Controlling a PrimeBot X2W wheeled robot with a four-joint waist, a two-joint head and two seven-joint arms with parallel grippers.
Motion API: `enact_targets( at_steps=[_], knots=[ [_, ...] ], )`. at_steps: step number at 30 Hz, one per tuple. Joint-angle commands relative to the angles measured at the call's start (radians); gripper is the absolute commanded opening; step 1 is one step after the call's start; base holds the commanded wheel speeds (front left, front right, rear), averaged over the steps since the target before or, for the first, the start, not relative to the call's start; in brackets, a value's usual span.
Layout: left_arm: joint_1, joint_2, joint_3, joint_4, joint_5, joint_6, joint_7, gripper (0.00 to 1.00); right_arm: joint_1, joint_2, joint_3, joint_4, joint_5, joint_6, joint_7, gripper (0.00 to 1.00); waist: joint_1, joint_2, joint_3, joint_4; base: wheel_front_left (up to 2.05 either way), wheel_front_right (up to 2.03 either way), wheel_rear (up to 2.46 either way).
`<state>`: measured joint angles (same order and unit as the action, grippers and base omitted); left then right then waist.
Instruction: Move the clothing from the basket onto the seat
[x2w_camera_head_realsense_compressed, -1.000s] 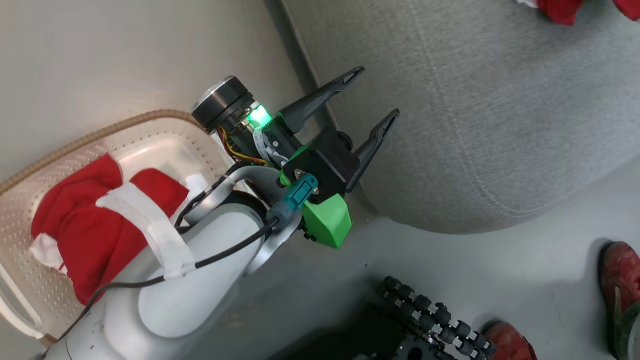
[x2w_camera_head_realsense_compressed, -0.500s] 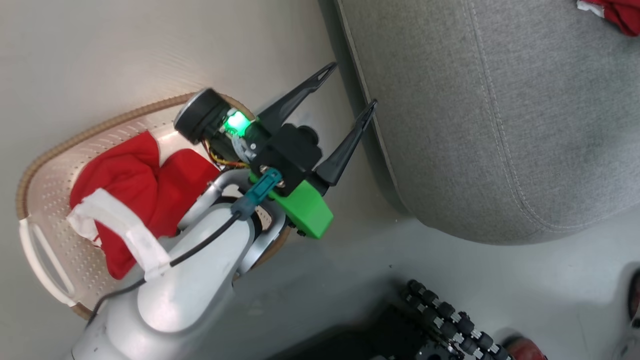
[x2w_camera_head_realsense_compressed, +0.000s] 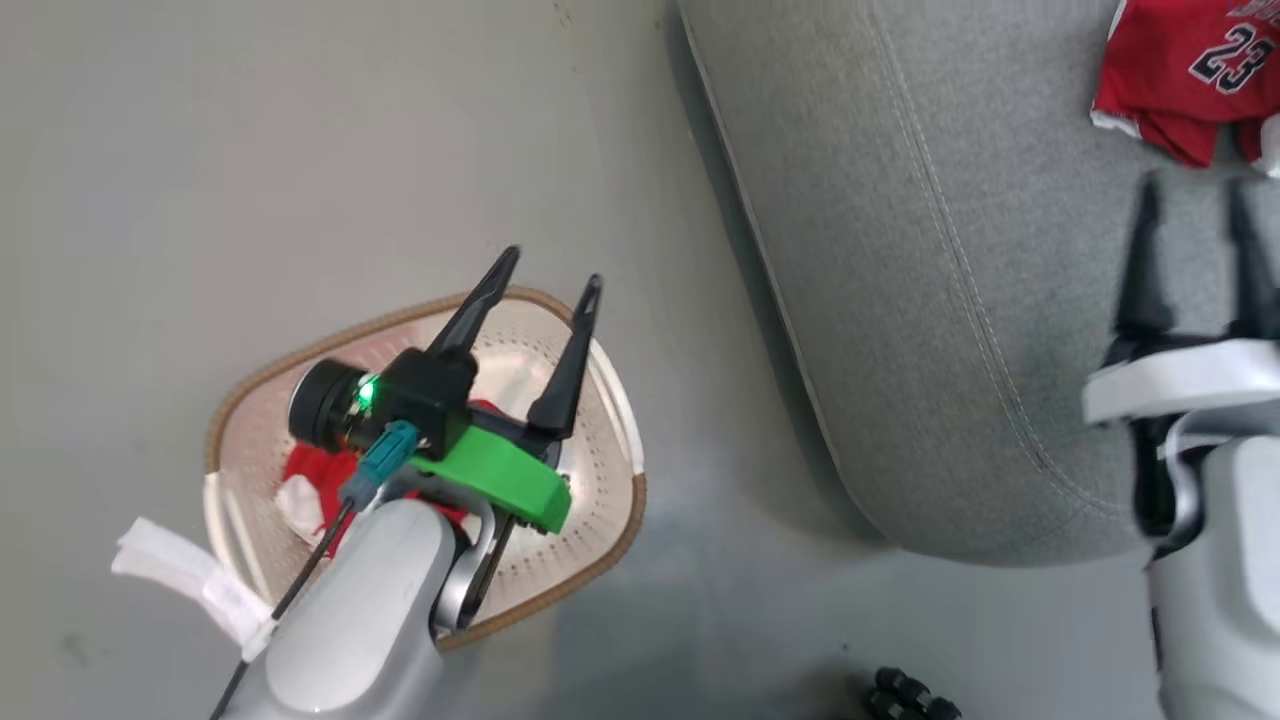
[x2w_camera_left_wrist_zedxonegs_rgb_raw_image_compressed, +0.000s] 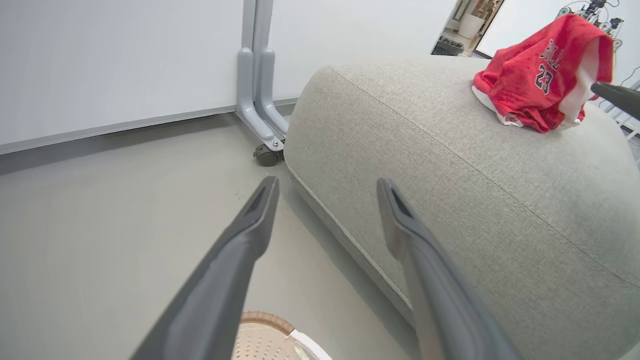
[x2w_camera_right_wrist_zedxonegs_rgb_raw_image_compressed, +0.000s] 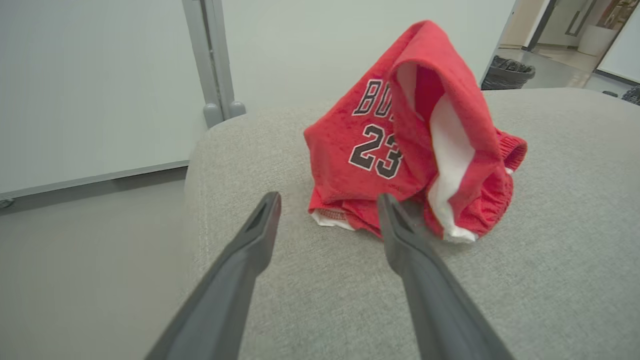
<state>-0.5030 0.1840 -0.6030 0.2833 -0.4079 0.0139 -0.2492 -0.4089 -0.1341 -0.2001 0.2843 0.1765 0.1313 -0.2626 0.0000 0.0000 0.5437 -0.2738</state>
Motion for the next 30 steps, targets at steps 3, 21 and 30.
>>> enact_targets(
  at_steps=[3, 21, 30],
  knots=[
    [0.066, -0.017, 0.053, 0.023, -0.01, 0.027, -0.016, 1.0, 0.06, -0.01, 0.095, -0.003, 0.008, -0.001, -0.003, 1.0, 0.0, 0.0, -0.199, 0.13, 0.0, 0.0, 0.0],
    [0.491, -0.117, 0.511, -0.196, 0.199, -0.002, -0.015, 1.0, 0.267, 0.007, 0.347, -0.149, 0.032, -0.001, -0.003, 1.0, 0.0, 0.0, -0.481, 0.237, 0.0, 0.0, 0.0],
    [0.647, -0.132, 0.564, -0.334, 0.258, -0.096, -0.015, 1.0, 0.42, 0.019, 0.355, -0.247, 0.039, -0.001, -0.003, 1.0, 0.0, 0.0, -0.55, 0.234, 0.0, 0.0, 0.0]
  ],
)
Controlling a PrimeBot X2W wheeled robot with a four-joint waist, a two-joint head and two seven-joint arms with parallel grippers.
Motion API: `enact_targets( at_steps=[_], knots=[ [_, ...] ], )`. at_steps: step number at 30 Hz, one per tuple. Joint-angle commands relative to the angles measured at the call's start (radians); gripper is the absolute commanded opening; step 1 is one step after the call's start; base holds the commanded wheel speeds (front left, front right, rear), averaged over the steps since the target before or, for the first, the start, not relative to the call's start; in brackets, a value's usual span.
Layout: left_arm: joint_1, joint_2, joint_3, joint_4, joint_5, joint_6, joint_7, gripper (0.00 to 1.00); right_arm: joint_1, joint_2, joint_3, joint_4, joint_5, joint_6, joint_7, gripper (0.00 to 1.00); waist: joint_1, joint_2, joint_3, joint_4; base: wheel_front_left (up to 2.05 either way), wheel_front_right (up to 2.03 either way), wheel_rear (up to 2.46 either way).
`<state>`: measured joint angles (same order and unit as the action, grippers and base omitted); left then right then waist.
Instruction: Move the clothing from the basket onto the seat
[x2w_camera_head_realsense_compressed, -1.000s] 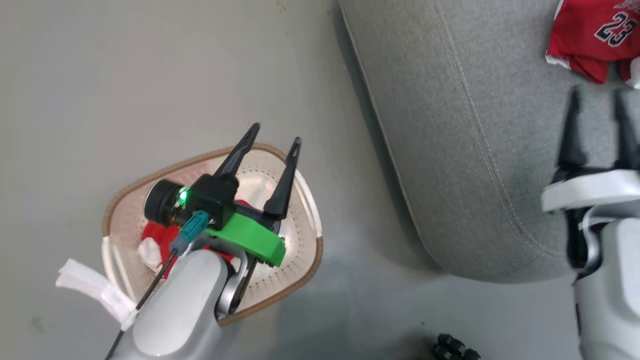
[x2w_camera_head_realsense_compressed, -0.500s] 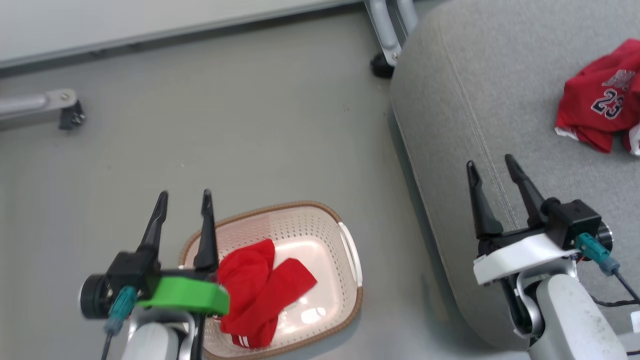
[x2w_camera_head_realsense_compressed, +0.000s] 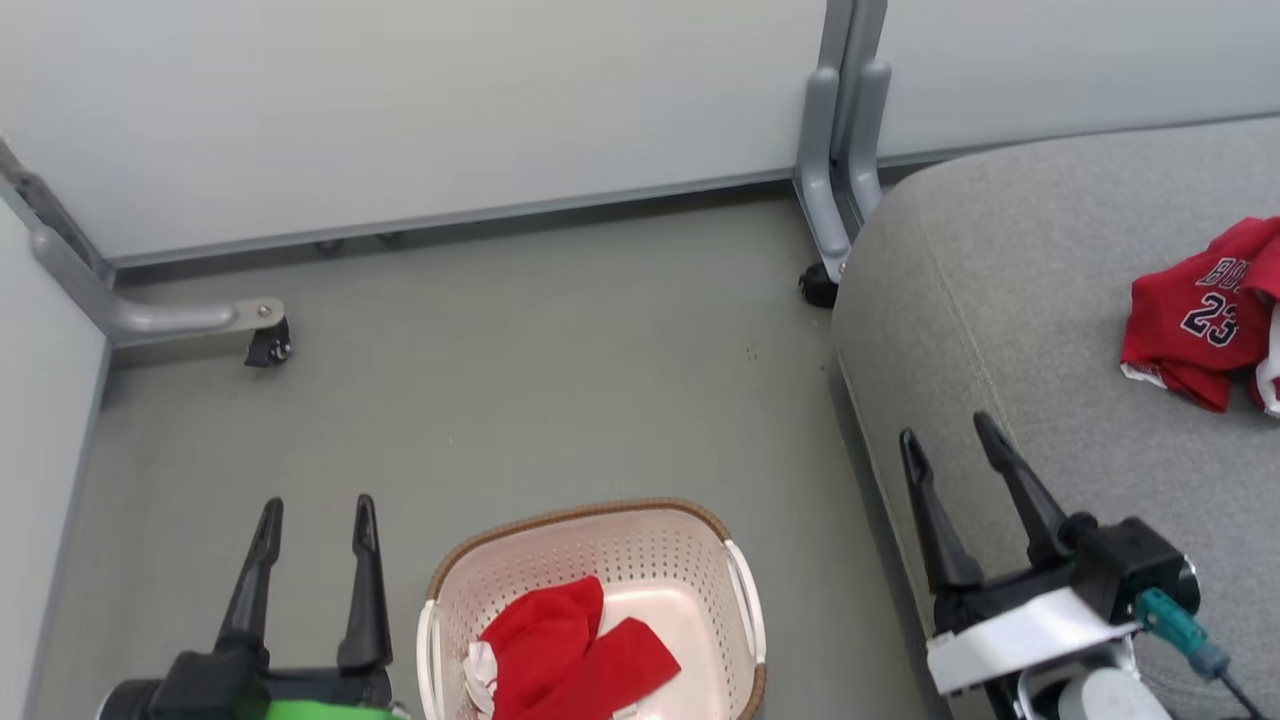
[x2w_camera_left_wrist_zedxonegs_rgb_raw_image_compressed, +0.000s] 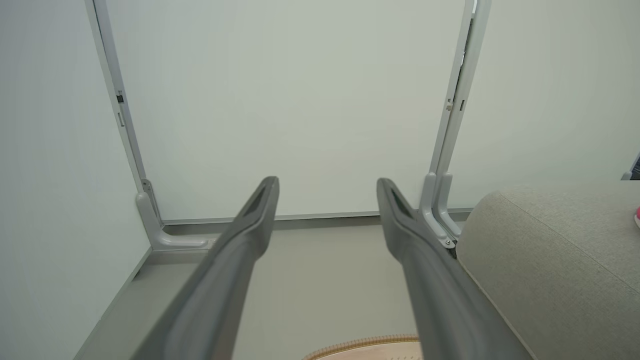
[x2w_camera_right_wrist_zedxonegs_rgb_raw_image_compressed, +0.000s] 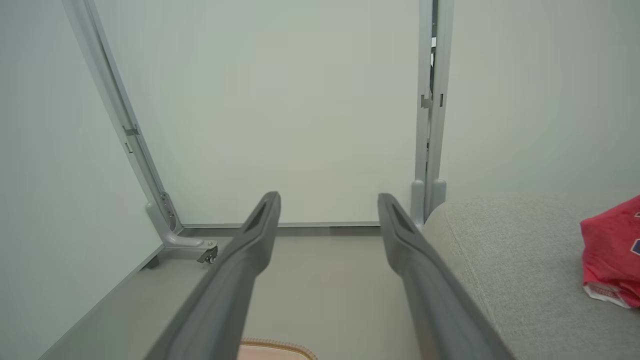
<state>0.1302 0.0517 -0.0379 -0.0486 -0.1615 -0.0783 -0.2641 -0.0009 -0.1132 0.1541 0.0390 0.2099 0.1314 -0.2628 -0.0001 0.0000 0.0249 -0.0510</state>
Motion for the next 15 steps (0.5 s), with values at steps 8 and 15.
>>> enact_targets(
  at_steps=[8, 15],
  knots=[
    [0.097, 0.0, -0.021, 0.007, -0.028, -0.001, 0.0, 1.0, 0.095, 0.002, 0.009, 0.016, 0.011, -0.001, -0.003, 1.0, 0.0001, 0.0, -0.062, -0.006, 0.0, 0.0, 0.0],
    [0.111, 0.0, -0.041, 0.023, -0.004, -0.005, 0.0, 1.0, 0.111, 0.01, 0.007, 0.021, 0.004, -0.001, -0.003, 1.0, 0.0001, 0.0, -0.078, -0.014, 0.0, 0.0, 0.0]
  ],
)
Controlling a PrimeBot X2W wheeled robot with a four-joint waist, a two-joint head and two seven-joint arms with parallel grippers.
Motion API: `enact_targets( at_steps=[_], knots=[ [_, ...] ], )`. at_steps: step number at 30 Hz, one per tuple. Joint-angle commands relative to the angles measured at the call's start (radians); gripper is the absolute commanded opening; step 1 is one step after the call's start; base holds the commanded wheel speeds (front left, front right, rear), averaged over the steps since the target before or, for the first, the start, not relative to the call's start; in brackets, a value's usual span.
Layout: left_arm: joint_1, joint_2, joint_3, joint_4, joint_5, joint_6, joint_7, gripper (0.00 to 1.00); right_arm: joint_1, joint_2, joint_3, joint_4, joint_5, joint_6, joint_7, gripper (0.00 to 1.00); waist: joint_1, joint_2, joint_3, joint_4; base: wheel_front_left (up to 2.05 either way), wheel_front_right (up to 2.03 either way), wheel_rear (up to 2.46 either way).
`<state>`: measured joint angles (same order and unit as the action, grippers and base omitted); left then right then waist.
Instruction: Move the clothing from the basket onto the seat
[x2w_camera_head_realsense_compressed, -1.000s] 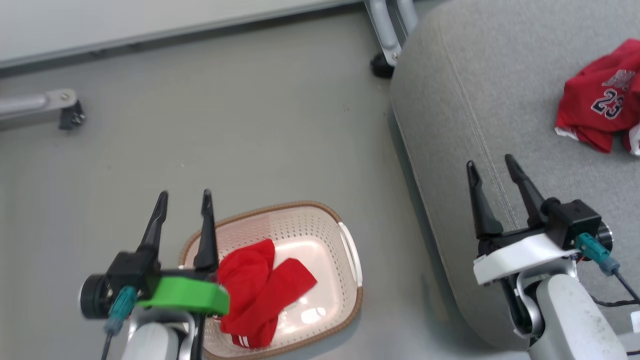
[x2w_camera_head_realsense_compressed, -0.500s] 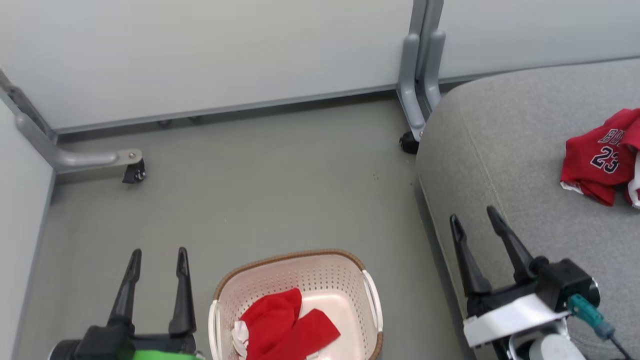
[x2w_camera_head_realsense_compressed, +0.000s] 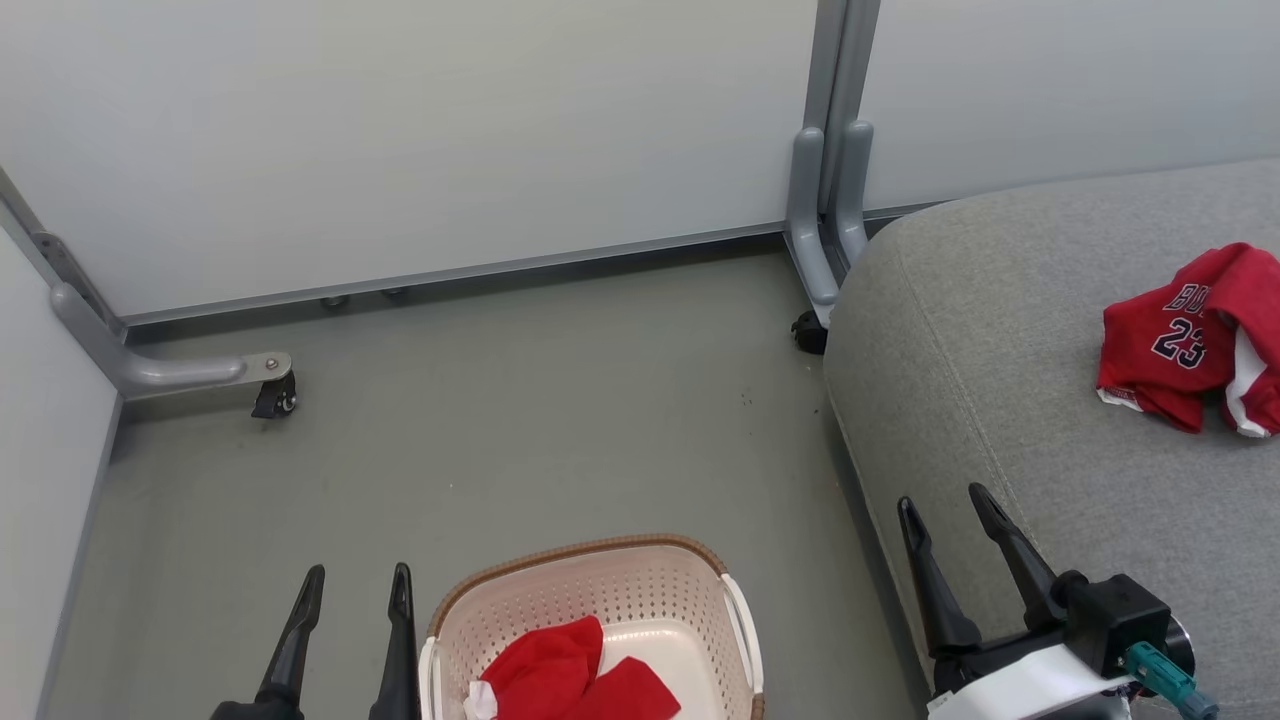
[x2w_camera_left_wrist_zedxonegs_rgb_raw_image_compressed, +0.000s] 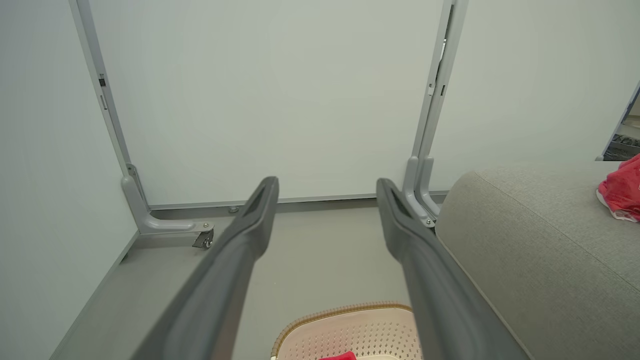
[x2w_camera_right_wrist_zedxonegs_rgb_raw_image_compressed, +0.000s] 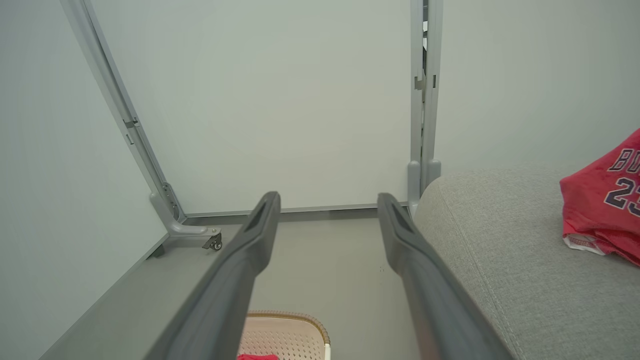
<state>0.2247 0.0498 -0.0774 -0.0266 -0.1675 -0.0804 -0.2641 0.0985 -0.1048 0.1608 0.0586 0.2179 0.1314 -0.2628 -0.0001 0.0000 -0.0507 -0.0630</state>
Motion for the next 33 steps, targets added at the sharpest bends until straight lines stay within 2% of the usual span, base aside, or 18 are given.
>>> enact_targets(
  at_steps=[1, 33],
  knots=[
    [0.017, 0.002, -0.001, 0.001, -0.005, -0.001, 0.0, 1.0, 0.011, 0.001, 0.003, 0.003, -0.004, -0.001, -0.003, 1.0, 0.0001, 0.0, -0.003, -0.003, 0.0, 0.0, 0.0],
    [0.006, 0.001, -0.012, 0.006, 0.005, 0.012, 0.0, 1.0, -0.015, -0.007, 0.014, 0.005, -0.01, -0.001, -0.003, 1.0, 0.0001, 0.0, 0.003, -0.016, 0.0, 0.0, 0.0]
  ],
)
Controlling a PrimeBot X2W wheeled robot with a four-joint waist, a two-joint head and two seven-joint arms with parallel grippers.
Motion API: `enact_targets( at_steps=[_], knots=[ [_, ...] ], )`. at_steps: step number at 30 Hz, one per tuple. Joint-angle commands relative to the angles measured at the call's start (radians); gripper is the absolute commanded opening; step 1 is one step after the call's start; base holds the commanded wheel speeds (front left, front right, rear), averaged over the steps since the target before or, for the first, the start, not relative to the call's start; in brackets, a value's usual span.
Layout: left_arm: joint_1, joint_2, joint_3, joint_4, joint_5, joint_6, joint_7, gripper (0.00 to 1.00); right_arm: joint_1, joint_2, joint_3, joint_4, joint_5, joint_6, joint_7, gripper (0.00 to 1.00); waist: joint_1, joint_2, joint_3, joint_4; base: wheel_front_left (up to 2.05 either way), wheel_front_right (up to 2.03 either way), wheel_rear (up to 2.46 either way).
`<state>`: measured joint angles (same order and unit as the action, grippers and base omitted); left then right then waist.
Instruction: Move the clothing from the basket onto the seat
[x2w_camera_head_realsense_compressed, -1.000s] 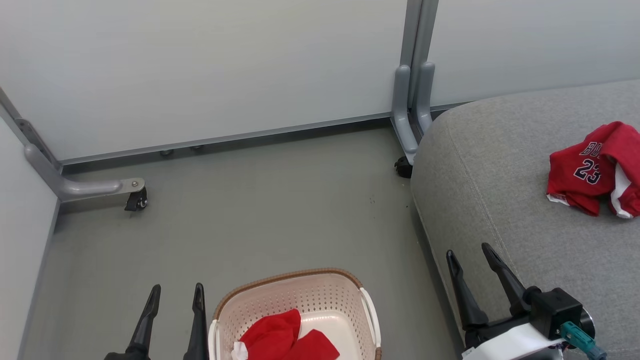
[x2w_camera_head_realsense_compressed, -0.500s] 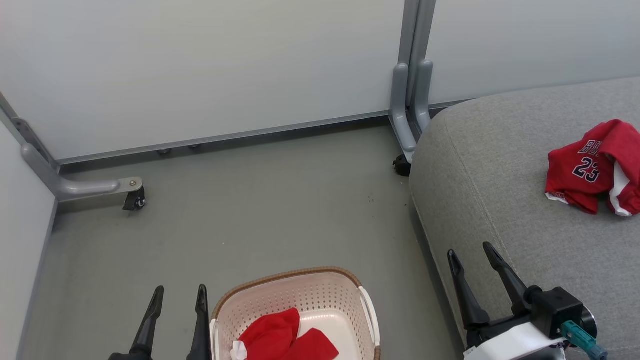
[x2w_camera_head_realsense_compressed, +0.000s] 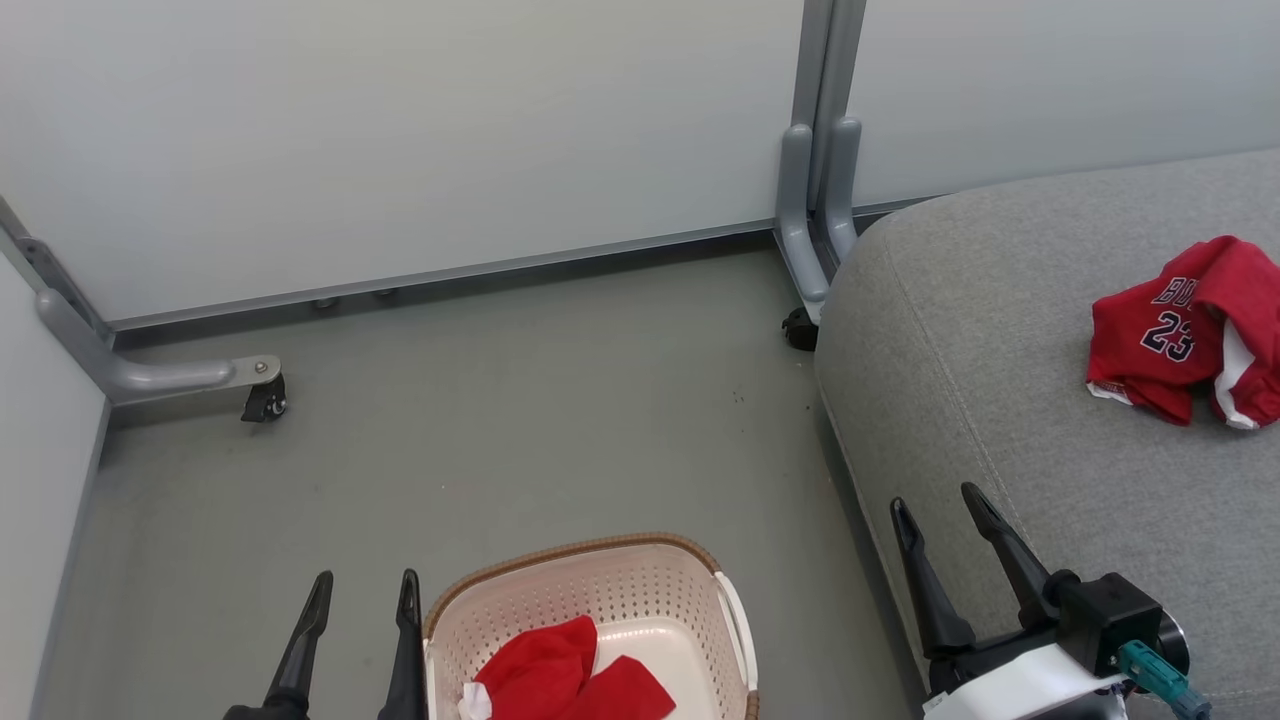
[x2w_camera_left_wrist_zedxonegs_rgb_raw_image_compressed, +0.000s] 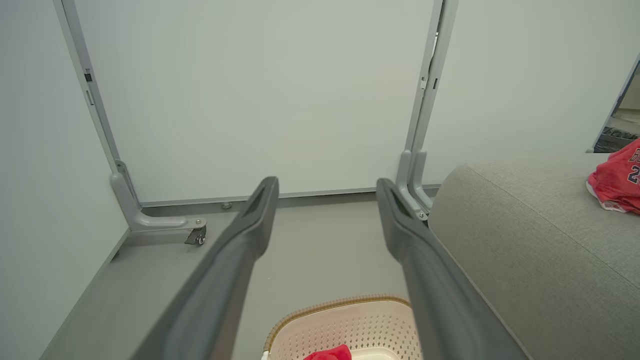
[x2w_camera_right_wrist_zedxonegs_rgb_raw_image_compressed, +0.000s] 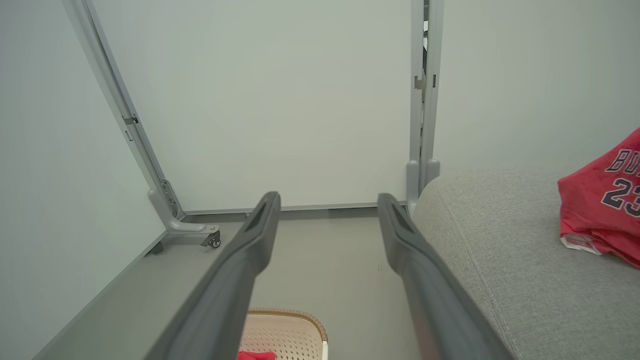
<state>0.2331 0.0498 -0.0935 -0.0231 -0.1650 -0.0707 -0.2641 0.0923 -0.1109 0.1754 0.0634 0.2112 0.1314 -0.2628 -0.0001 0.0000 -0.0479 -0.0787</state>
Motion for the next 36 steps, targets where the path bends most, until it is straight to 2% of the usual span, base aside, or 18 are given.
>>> enact_targets(
  at_steps=[1, 14, 21, 29, 36],
  knots=[
    [-0.003, 0.001, 0.006, 0.003, 0.001, 0.003, 0.0, 1.0, -0.01, 0.0, -0.001, 0.0, -0.003, -0.001, -0.003, 1.0, 0.0001, 0.0, 0.0, -0.001, 0.0, 0.0, 0.0],
    [-0.021, 0.001, -0.012, 0.019, 0.014, -0.007, 0.0, 1.0, -0.021, 0.005, 0.0, -0.004, 0.0, -0.001, -0.003, 1.0, 0.0001, 0.0, 0.021, -0.007, 0.0, 0.0, 0.0],
    [-0.091, 0.001, -0.085, 0.122, 0.08, -0.029, 0.0, 1.0, -0.046, 0.007, -0.027, -0.022, 0.002, -0.001, -0.003, 1.0, 0.0001, 0.0, 0.084, -0.021, 0.0, 0.0, 0.0],
    [-0.389, 0.007, -0.235, 0.477, 0.226, -0.048, -0.001, 1.0, -0.152, 0.007, -0.091, -0.072, 0.009, -0.001, -0.003, 1.0, 0.0001, 0.0, 0.301, -0.042, 0.0, 0.0, 0.0],
    [-0.688, 0.004, -0.322, 0.786, 0.281, -0.047, 0.057, 1.0, -0.268, 0.015, -0.112, -0.114, 0.009, -0.001, -0.003, 1.0, 0.0001, 0.0, 0.508, -0.091, 0.0, 0.0, 0.0]
  ],
)
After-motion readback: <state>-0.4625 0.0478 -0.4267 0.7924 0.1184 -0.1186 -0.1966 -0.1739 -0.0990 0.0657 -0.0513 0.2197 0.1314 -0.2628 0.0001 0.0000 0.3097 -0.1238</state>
